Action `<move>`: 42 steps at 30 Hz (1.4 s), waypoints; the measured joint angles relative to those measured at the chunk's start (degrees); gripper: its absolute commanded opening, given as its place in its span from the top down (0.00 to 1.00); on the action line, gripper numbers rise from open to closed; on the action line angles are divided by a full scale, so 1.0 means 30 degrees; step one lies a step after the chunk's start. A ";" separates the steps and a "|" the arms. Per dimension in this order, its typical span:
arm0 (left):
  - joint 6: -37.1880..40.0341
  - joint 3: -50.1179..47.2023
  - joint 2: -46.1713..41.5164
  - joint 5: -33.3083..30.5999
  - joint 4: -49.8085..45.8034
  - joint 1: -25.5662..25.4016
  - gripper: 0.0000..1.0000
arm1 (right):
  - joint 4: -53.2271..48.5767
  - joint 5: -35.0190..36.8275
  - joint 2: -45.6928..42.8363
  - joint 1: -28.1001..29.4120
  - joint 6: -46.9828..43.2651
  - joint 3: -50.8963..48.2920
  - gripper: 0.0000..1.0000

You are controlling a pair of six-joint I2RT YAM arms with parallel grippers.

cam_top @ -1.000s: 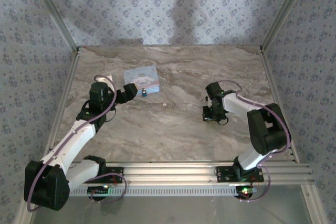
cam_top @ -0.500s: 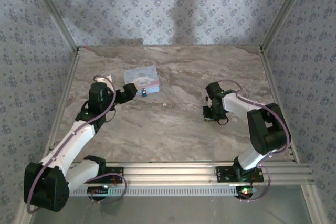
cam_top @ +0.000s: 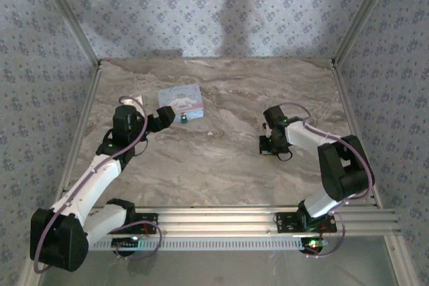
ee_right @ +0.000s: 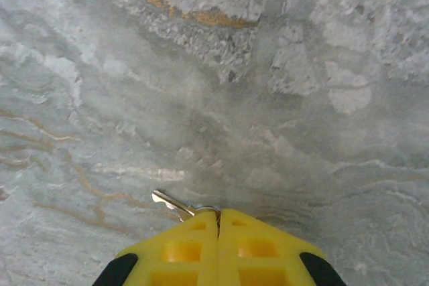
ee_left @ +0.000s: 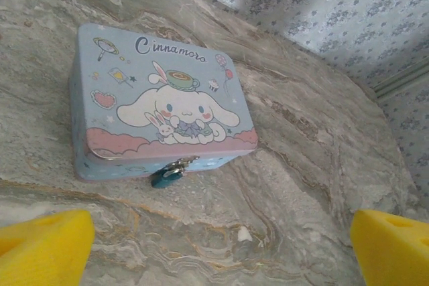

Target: Unlock a padlock with a key

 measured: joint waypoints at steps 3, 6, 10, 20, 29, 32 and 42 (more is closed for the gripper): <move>-0.0554 0.0000 0.0000 0.0554 0.0051 0.0000 0.02 | 0.0867 -0.0714 -0.0838 -0.0073 0.0576 -0.0590 1.00; -0.1151 0.0007 0.0000 0.1311 0.0211 -0.0022 0.03 | 0.2346 -0.1596 -0.1851 -0.0095 0.1457 -0.1260 1.00; -0.1858 0.0583 0.0444 0.2237 0.0284 -0.0656 0.06 | 0.4692 -0.2965 -0.3286 -0.0124 0.3118 -0.2142 1.00; -0.6805 0.2521 0.4131 0.3840 0.2120 -0.3300 0.17 | 1.0958 -0.4364 -0.5945 0.0590 0.7745 -0.3191 1.00; -1.2145 0.2514 0.6339 0.3752 0.5923 -0.5559 0.24 | 1.4477 -0.2120 -0.7111 0.3366 0.8859 -0.3191 1.00; -1.3070 0.2514 0.6834 0.3636 0.6819 -0.6113 0.26 | 1.4885 -0.1348 -0.7104 0.4109 0.8837 -0.3191 1.00; -1.4265 0.3060 0.8291 0.3344 0.7737 -0.7227 0.38 | 1.5416 -0.0211 -0.6594 0.5071 0.8553 -0.2943 1.00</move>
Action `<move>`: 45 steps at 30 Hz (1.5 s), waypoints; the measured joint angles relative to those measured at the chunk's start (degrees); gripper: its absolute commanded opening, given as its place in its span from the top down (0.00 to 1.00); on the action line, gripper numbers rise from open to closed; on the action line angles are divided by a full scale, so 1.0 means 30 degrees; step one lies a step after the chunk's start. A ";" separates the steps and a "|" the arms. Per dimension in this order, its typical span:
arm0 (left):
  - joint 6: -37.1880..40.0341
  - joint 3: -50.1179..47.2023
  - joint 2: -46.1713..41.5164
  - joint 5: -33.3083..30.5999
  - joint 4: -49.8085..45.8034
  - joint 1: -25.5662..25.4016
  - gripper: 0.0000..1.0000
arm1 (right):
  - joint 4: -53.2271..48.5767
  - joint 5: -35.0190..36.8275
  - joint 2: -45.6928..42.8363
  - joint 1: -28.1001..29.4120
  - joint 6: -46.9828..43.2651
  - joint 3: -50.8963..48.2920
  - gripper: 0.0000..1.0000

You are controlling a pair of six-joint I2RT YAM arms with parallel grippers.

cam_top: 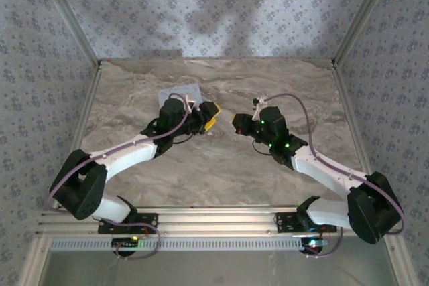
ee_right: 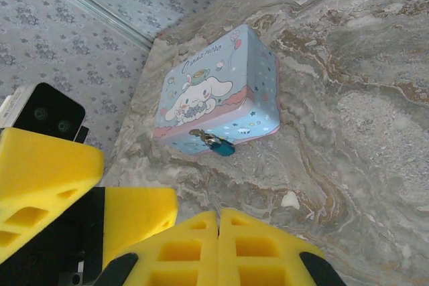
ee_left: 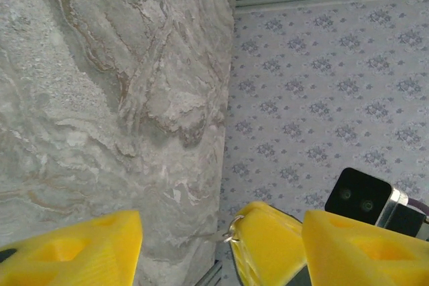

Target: Unlock a padlock with a key

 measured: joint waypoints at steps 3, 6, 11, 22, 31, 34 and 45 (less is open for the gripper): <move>-0.0102 0.0262 0.0277 0.0000 0.0175 -0.0219 0.39 | 0.0131 0.0058 0.0197 0.0153 -0.0051 0.0182 1.00; -0.0364 0.0277 0.0634 -0.0007 0.0488 -0.0379 0.38 | 0.0270 0.0168 0.0284 0.0248 -0.0066 0.0328 1.00; -0.1355 0.0277 0.1275 0.0000 0.0860 -0.0415 0.37 | 0.0576 0.0262 0.0284 0.0364 -0.0073 0.0335 1.00; -0.4524 0.0087 0.2484 0.0000 0.3111 -0.0794 0.28 | 0.1341 0.0262 0.1122 0.0809 -0.0211 0.0612 1.00; -0.6127 -0.0401 0.2681 -0.0444 0.4437 -0.0860 0.32 | 0.1610 0.0255 0.1770 0.1115 -0.0211 0.0882 1.00; -0.6302 -0.0401 0.2681 -0.0459 0.4670 -0.0882 0.34 | 0.1610 0.0175 0.1814 0.1202 -0.0211 0.0903 1.00; -0.6513 -0.0576 0.2681 -0.0670 0.5005 -0.0903 0.45 | 0.1530 -0.0044 0.1821 0.1290 -0.0211 0.0903 1.00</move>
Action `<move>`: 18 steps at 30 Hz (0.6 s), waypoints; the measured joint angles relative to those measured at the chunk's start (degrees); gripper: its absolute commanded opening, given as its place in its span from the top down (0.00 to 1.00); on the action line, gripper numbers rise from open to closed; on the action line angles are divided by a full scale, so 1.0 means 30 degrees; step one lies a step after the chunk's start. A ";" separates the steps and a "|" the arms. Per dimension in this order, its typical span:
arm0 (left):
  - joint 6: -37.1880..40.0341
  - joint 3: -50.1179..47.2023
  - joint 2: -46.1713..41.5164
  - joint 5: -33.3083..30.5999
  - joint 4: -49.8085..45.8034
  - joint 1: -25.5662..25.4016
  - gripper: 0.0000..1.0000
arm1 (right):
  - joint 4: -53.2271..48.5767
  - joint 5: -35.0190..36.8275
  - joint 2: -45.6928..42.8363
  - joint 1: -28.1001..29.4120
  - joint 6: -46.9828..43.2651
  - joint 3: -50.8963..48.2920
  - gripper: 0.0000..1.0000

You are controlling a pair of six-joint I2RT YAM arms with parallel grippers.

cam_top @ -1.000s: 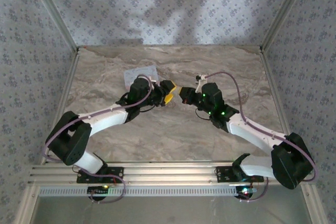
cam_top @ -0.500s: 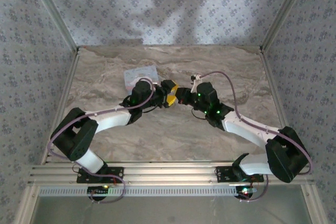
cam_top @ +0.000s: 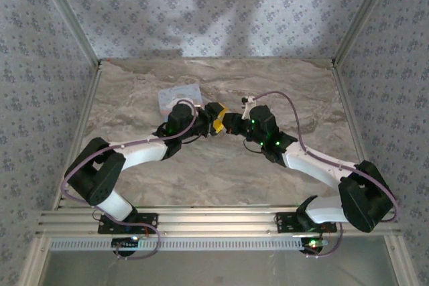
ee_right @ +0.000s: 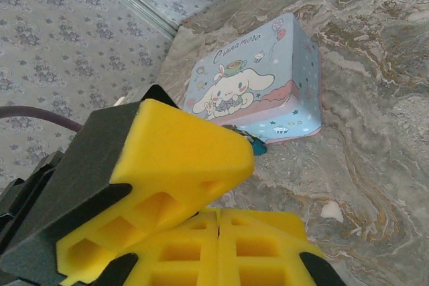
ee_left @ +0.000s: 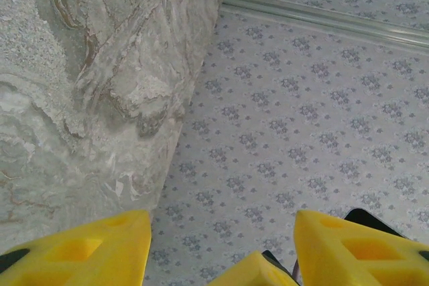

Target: Unlock a padlock with a key

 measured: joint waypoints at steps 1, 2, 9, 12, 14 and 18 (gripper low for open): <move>0.0000 -0.0007 0.0000 -0.0066 -0.0007 0.0000 0.46 | -0.0007 0.0000 -0.0007 0.0000 0.0000 0.0000 1.00; -0.0007 -0.0044 0.0000 -0.0124 0.0000 0.0000 0.47 | -0.0022 0.0000 -0.0007 0.0000 0.0000 0.0000 1.00; 0.0007 -0.0080 0.0000 -0.0437 -0.0015 0.0007 0.55 | -0.0175 0.0007 -0.0138 0.0000 -0.0044 0.0000 1.00; 0.0000 -0.0087 0.0000 -0.0510 -0.0029 0.0007 0.61 | -0.0299 0.0022 -0.0262 0.0000 -0.0058 -0.0022 1.00; 0.0007 -0.0087 0.0000 -0.0561 -0.0087 0.0007 0.65 | -0.0313 0.0022 -0.0357 0.0000 -0.0066 -0.0080 1.00; 0.0051 -0.0095 0.0000 -0.0554 -0.0313 0.0000 0.76 | -0.0291 0.0029 -0.0466 0.0000 -0.0066 -0.0131 1.00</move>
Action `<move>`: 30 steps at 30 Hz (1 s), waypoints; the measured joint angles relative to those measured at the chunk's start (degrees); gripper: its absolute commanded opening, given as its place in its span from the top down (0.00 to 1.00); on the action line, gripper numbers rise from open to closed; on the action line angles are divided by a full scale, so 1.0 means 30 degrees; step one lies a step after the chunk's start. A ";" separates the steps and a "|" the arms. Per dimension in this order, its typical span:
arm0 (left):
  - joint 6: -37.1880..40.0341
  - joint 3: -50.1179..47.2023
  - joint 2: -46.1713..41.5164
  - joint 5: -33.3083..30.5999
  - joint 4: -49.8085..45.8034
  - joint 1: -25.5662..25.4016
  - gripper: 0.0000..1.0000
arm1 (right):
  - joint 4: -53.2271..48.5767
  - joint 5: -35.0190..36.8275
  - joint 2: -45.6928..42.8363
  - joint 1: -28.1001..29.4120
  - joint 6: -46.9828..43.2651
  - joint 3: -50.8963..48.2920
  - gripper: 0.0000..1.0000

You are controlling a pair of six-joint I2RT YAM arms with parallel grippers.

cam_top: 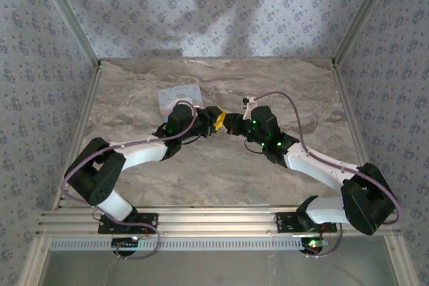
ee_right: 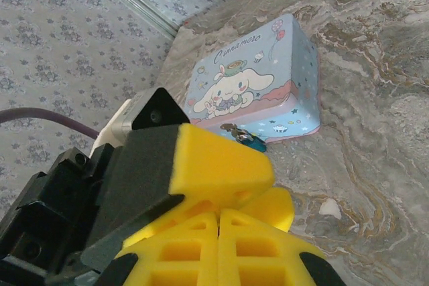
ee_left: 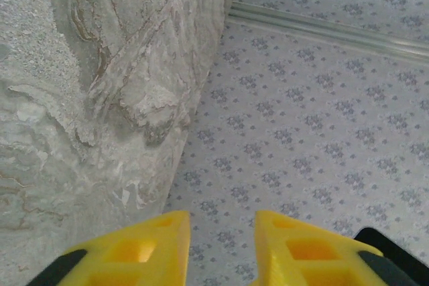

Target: Unlock a padlock with a key

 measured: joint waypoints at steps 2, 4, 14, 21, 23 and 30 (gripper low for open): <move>0.0073 0.0000 0.0000 -0.0007 -0.0138 0.0000 0.80 | 0.0007 0.0000 -0.0044 0.0000 0.0000 -0.0007 1.00; 0.0087 0.0000 0.0000 0.0000 -0.0226 0.0000 0.83 | 0.0007 0.0000 -0.0102 0.0000 0.0000 -0.0015 1.00; 0.0102 0.0000 -0.0007 -0.0372 -0.0270 0.0044 0.97 | -0.0226 -0.0022 -0.0204 0.0036 0.0000 -0.0277 1.00; 0.0466 0.0000 -0.0073 -0.0357 -0.0284 0.0022 1.00 | -0.0204 -0.0204 -0.0474 -0.0087 0.0007 -0.0532 0.94; 0.1115 0.0000 -0.0277 -0.0364 -0.0401 -0.0015 1.00 | -0.0080 -0.0641 -0.0852 -0.0386 0.0022 -0.0896 0.87; 0.6142 0.0299 -0.2973 -0.1188 -0.2703 -0.0117 1.00 | 0.1501 -0.2747 -0.2769 -0.2812 0.0364 -0.2783 0.61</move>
